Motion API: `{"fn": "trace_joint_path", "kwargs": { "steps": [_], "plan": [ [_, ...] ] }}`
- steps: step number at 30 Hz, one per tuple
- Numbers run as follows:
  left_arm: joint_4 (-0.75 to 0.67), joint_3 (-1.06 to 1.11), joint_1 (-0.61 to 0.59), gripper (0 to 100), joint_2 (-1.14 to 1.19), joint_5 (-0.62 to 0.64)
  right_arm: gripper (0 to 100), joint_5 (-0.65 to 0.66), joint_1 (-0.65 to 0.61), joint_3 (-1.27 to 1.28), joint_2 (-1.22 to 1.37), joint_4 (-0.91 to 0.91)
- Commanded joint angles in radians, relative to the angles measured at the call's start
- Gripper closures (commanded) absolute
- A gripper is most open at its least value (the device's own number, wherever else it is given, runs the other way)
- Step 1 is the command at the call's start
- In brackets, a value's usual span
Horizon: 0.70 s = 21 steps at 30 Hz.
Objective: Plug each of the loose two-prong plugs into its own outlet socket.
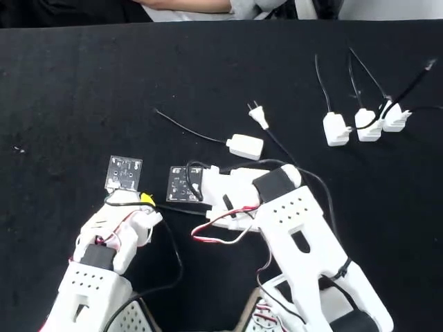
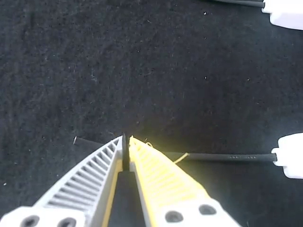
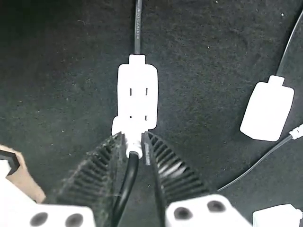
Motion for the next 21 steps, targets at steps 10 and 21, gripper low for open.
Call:
{"fn": "trace_joint_path", "kwargs": {
  "steps": [10, 21],
  "plan": [
    [-0.003, -0.064, 0.010, 97, -0.015, -0.005, 98.8, 0.008, 0.115, -0.065, -0.008, -0.060],
    [-0.003, -0.064, 0.010, 97, -0.015, -0.006, 98.8, 0.021, 0.080, -0.068, -0.008, -0.015]
  ]
}}
